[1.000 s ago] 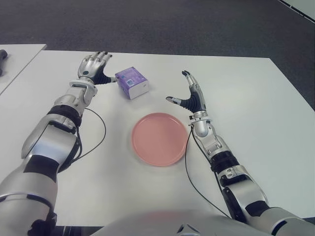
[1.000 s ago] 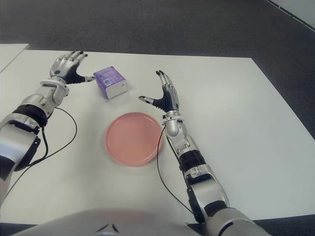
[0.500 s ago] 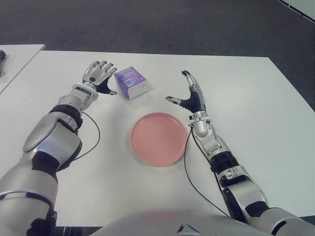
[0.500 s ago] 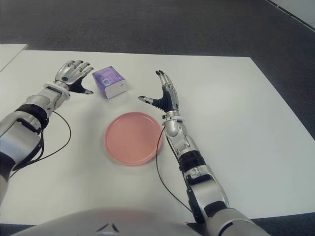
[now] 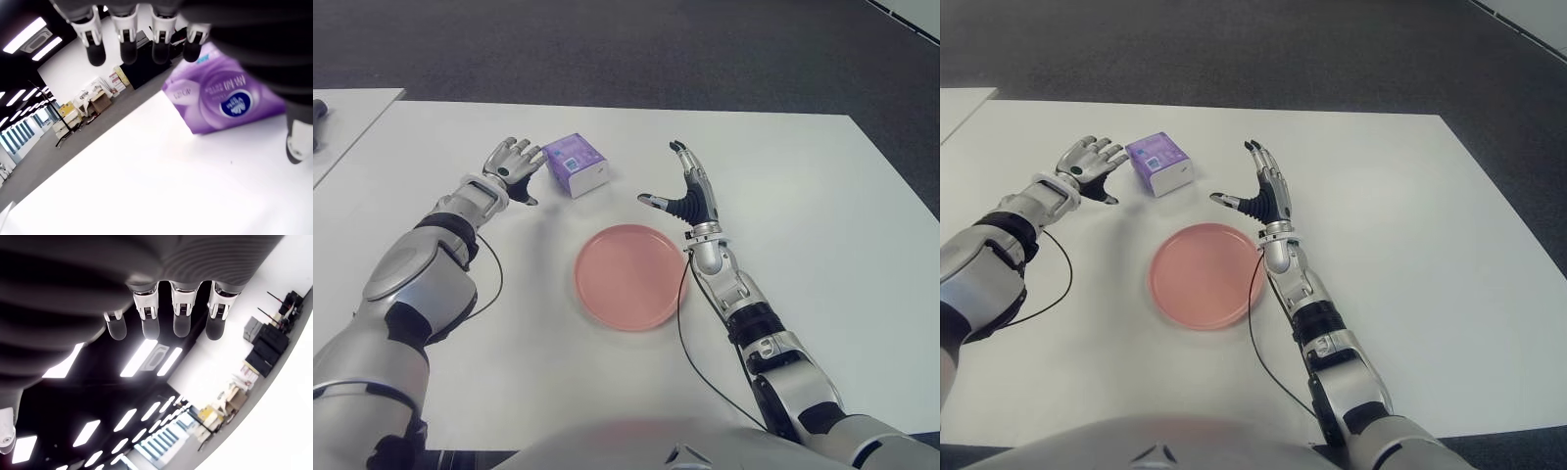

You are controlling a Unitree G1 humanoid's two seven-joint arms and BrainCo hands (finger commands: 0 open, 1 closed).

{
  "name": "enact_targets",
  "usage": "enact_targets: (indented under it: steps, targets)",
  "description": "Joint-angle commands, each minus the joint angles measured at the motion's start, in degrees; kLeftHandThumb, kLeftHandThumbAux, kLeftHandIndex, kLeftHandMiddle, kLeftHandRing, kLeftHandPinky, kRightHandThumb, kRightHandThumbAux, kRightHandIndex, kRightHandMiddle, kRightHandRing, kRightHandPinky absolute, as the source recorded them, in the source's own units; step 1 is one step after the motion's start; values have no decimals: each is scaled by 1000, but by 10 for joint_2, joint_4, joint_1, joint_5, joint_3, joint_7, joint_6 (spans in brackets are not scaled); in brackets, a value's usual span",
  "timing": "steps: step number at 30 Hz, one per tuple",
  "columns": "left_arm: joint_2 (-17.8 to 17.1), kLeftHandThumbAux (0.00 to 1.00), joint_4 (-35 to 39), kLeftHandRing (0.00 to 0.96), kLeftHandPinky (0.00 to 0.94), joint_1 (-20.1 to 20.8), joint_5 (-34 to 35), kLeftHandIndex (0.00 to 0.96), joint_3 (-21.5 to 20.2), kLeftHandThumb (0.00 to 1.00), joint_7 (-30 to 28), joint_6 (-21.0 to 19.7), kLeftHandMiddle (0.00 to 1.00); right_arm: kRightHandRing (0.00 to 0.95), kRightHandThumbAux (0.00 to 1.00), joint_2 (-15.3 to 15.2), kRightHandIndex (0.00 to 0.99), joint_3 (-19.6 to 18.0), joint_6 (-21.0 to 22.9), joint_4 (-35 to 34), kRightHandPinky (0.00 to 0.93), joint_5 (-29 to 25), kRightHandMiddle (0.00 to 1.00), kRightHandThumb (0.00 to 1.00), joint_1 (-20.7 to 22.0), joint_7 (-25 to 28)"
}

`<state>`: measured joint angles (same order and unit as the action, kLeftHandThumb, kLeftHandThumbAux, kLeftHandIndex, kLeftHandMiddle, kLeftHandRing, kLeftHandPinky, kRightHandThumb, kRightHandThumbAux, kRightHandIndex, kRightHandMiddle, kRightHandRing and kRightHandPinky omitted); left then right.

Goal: Put the tissue paper into the plate.

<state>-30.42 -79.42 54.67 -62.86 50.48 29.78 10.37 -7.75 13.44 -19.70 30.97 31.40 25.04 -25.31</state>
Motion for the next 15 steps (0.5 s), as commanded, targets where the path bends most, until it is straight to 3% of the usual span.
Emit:
enact_targets:
  steps: [1,15]
  targets:
    - [7,490,-5,0,0,-18,-14,0,17,40,6,2,0,0,508,3,0,2,10,1,0,1,0,138,-10,-3]
    - [21,529,3,0,0,31,-18,0,29,58,48,14,0,0,508,2,0,3,7,8,0,0,0,138,-7,-6]
